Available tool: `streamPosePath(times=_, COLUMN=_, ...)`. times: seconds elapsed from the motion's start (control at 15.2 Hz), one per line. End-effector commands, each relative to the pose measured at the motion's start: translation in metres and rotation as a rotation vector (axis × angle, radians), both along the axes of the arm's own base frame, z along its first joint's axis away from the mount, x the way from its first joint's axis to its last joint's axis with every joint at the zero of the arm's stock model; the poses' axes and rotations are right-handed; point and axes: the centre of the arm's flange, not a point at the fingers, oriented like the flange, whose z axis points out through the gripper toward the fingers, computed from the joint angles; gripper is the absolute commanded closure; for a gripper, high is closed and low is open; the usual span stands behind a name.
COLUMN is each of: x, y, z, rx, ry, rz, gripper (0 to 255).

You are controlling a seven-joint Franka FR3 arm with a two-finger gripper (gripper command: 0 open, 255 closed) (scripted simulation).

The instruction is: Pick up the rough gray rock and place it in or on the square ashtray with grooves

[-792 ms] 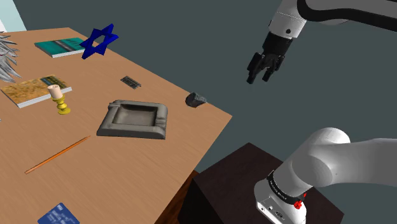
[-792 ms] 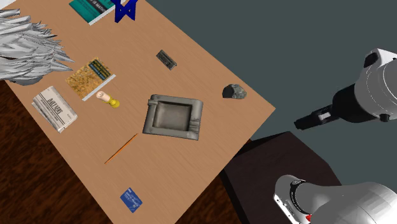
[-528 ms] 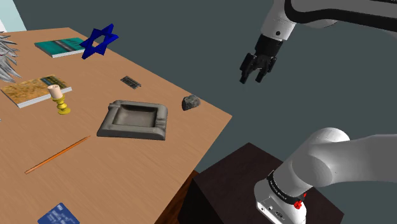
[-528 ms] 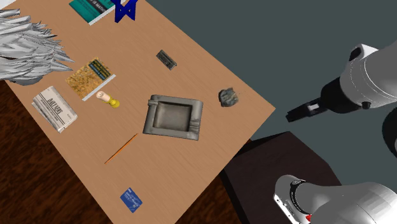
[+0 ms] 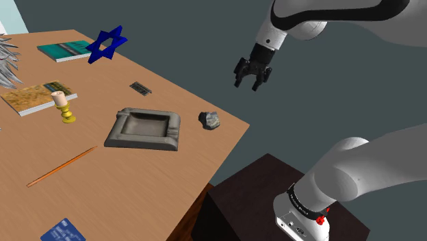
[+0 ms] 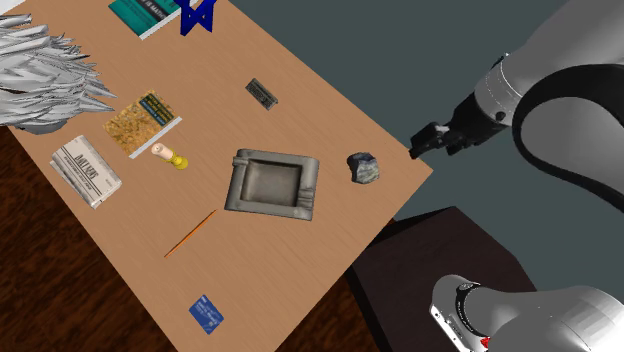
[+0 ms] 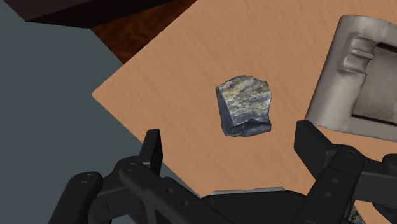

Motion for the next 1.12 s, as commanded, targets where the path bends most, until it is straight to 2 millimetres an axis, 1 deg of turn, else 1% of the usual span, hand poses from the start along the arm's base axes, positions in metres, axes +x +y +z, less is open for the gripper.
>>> streamPosePath(times=0.0, x=0.025, y=-0.01, z=-0.029, rx=0.041, ry=0.027, rz=0.005, gripper=0)
streamPosePath(times=0.33, x=0.078, y=-0.018, z=-0.073, rx=0.132, ry=0.057, rz=-0.069, gripper=0)
streamPosePath(times=0.4, x=0.026, y=0.011, z=0.011, rx=0.144, ry=0.047, rz=-0.234, gripper=0)
streamPosePath(times=0.46, x=0.026, y=0.011, z=0.011, rx=0.144, ry=0.047, rz=-0.234, gripper=0)
streamPosePath(times=0.73, x=0.024, y=0.07, z=-0.024, rx=-0.056, ry=-0.067, rz=-0.146, gripper=0)
streamPosePath(times=1.06, x=0.022, y=0.13, z=-0.085, rx=-0.307, ry=-0.209, rz=-0.033, gripper=0)
